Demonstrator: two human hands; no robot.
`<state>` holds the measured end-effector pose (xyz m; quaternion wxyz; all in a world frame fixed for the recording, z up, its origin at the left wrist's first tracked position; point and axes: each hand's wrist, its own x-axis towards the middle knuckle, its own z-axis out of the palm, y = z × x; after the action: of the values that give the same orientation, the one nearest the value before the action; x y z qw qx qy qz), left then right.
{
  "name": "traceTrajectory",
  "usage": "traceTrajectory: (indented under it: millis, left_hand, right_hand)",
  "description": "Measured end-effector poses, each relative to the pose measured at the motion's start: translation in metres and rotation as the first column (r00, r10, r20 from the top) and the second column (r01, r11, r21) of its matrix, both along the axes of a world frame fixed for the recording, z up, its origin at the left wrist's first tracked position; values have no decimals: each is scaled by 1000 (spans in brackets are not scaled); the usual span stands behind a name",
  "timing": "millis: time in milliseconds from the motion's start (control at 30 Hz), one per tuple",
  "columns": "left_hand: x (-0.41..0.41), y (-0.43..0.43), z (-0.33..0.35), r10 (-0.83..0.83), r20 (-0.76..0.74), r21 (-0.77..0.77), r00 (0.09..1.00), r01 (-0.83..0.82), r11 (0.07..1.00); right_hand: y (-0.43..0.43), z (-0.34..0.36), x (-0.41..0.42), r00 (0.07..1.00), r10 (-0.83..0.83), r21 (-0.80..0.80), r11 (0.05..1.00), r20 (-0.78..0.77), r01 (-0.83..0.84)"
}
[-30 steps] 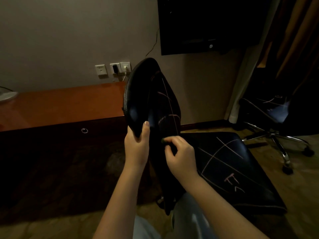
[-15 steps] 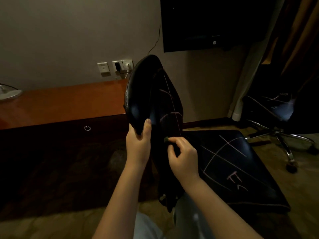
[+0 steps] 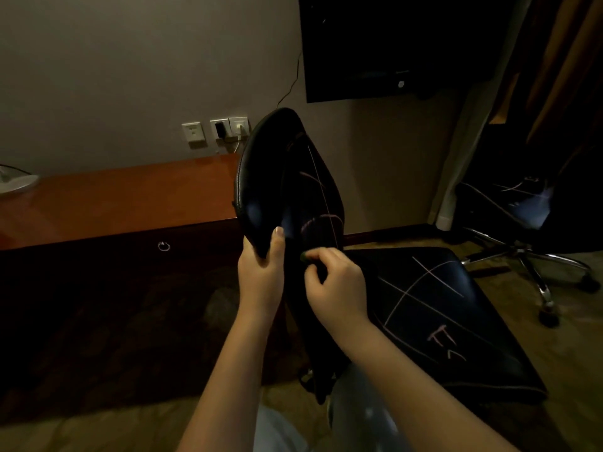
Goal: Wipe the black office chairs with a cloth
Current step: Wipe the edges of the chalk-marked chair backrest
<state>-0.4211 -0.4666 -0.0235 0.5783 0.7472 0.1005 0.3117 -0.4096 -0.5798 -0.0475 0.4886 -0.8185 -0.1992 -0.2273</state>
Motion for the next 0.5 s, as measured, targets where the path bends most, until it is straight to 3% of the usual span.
traceTrajectory:
  millis: [100,200,367,500]
  left_hand:
    - [0,-1,3,6,-6,-10,1000,-6,1000]
    - [0,1,2,-12,2,21,1000,12,1000]
    - [-1,-1,0,-7,5,21,1000,7,1000]
    - [-3,-1,2,-37,9,15,999,37,999]
  right_hand:
    - [10,17,4,991,45,51,997,127,-52]
    - [10,4,-1,984,93,83,991,149,-106]
    - [-3,-47,-13,993,2,-18,1000,118,0]
    - [-24,-75,-11,998,-62,3,998,-11,62]
